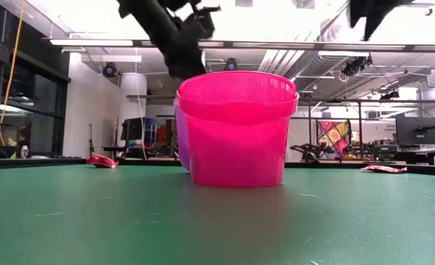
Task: Sort candy by brand, put in halloween buckets
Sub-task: Put the red candy into the purple bucket
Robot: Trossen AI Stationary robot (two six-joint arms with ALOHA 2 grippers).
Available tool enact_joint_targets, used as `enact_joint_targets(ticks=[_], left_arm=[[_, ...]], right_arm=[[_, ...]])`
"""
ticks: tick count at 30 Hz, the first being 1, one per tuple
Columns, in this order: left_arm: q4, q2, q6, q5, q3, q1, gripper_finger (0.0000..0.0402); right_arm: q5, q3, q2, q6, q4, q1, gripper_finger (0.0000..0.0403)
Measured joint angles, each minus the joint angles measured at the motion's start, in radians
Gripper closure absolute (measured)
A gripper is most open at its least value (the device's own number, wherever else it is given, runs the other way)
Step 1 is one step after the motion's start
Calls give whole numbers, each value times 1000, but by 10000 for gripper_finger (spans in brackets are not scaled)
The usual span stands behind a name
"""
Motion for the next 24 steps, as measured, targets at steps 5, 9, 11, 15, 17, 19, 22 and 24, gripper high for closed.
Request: enact_joint_targets(ticks=[5, 9, 11, 15, 17, 19, 22, 24], left_arm=[[52, 68, -54, 33, 0, 25, 321], [47, 73, -41, 48, 0, 26, 274], [47, 63, -24, 47, 0, 26, 255], [48, 41, 4, 45, 0, 29, 227], [49, 28, 6, 44, 0, 32, 217], [48, 11, 6, 38, 0, 38, 209], [51, -14, 6, 30, 0, 50, 201], [55, -30, 6, 29, 0, 59, 198]], right_arm=[[-384, -69, -2, 36, 32, 26, 112], [-652, -252, -2, 81, 245, 86, 112], [-769, -379, 1, 155, 439, 130, 112], [-936, -635, 17, 395, 839, 249, 112], [-998, -721, 36, 510, 932, 311, 112], [-1057, -776, 58, 614, 977, 373, 112], [-1131, -817, 87, 722, 1012, 460, 112], [-1149, -828, 102, 774, 1062, 504, 112]])
